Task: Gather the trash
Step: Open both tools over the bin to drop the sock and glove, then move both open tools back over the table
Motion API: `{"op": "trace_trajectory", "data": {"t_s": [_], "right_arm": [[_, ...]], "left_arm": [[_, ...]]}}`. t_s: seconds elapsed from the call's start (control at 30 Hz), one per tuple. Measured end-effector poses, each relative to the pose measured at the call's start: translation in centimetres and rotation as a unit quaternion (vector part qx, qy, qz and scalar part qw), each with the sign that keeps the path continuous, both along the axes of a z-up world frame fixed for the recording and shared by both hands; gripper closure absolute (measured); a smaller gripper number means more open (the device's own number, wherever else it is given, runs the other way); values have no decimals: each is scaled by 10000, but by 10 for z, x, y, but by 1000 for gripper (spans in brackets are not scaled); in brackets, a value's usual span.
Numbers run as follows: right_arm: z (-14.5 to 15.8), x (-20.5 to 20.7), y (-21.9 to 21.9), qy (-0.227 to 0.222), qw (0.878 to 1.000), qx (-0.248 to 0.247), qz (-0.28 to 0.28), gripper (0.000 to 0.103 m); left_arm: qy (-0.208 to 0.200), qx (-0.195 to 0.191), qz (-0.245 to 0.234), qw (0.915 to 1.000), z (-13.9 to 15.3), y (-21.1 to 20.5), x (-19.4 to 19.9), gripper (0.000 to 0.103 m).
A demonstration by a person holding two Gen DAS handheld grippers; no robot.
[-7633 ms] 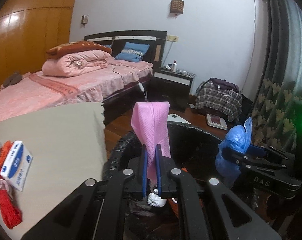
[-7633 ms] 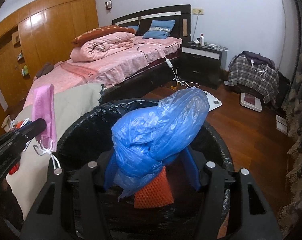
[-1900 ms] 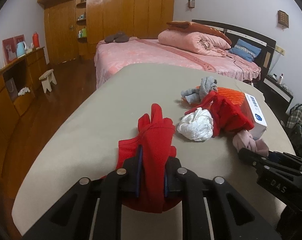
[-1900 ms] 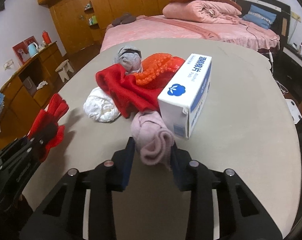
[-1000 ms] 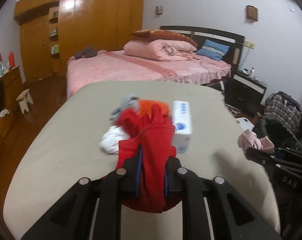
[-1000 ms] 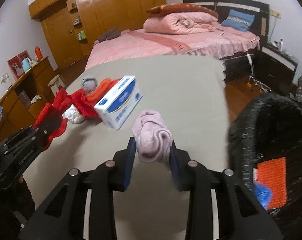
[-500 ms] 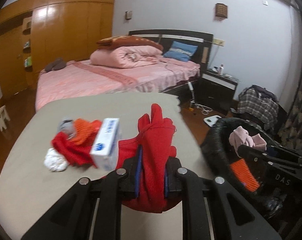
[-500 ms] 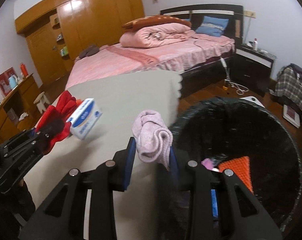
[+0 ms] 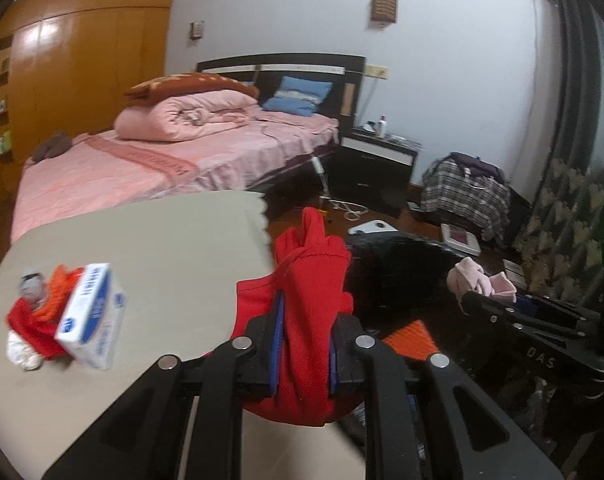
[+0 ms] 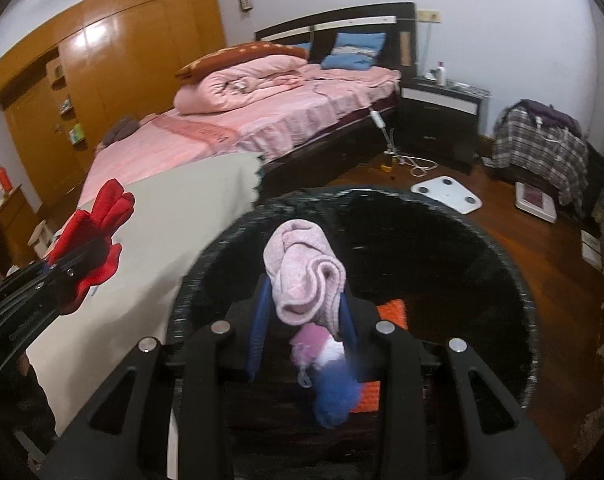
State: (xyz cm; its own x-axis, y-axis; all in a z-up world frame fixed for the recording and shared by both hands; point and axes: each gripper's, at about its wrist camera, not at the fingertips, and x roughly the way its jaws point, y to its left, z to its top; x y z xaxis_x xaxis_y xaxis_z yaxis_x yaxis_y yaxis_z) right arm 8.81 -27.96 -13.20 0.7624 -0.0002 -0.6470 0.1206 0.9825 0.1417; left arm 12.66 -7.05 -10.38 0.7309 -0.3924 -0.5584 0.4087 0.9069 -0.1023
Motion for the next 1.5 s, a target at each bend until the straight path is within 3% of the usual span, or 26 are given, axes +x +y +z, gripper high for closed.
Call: {"op": "trace_trajectory", "data": {"t_s": [0.37,0.43,0.5,0.53,0.6,0.7,0.73,0.83,1.2,1.5], "right_arm": [[-7,-9,-46,-47,9988,13,-482,72],[-9,-11,-51,-39,9985,15,-550,70],[-11,-12,-56,-39,9980,-13,-628,68],[-12,-14,-58,-43,9978,-51,-667,61],[-12,-15,-60,-79,9970,-138,-751,45],[-11,-18,-64,-153,9960,-201,-852,23],[-10,-19,-65,-188,9955,-204,-904,15],[-8,-20,-65,-261,9953,-130,-925,10],[0,-3,0,-214,9996,-80,-184,8],[5,16,85,-194,9971,-113,724,8]], "left_arm": [[62,-80,-611,9981,-8,-69,8,86],[117,-114,-712,9973,-12,-78,11,84],[175,-152,-780,9967,-16,-82,14,75],[210,-179,-816,9963,-18,-82,15,70],[253,-216,-836,9959,-19,-82,18,51],[244,-300,-803,9960,-19,-77,17,43],[223,-283,-771,9964,-18,-74,17,42],[55,-193,-595,9980,-12,-59,12,38],[-225,235,488,9983,-5,37,-11,22],[-215,477,1327,9898,-13,122,-23,20]]}}
